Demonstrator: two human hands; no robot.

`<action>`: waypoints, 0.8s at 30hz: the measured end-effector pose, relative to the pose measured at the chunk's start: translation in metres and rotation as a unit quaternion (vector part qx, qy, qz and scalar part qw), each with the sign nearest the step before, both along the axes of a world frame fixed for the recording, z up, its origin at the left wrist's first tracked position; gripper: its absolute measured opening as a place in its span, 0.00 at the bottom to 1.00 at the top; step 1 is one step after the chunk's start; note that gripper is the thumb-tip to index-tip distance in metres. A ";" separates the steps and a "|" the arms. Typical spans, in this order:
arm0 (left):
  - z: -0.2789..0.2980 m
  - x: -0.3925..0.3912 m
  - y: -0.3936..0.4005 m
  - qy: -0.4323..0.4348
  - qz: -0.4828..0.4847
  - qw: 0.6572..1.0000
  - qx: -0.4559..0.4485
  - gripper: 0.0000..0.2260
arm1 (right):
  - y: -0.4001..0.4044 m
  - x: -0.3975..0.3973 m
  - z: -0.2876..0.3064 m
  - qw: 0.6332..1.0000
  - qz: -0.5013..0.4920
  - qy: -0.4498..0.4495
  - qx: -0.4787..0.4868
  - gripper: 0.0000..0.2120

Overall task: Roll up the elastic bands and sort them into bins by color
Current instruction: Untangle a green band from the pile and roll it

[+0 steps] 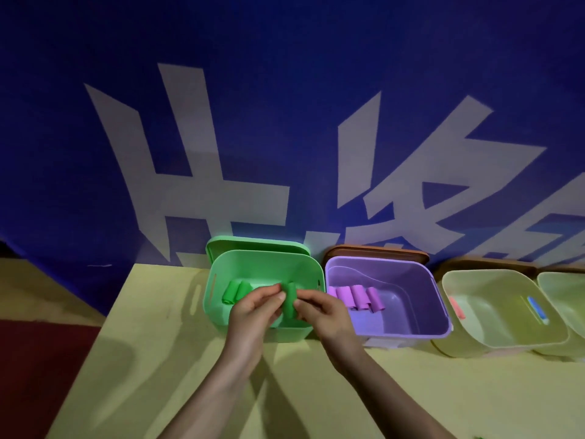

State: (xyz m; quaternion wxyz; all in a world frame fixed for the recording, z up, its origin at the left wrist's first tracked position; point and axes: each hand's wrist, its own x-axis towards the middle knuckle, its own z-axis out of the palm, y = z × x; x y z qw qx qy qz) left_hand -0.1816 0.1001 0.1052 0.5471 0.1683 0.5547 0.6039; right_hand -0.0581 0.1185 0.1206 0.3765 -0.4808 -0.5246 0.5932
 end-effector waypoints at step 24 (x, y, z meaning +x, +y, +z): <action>-0.103 -0.107 0.040 0.397 -0.009 0.910 -0.117 0.14 | 0.122 -0.105 -0.155 0.919 0.008 -0.253 -0.303 0.15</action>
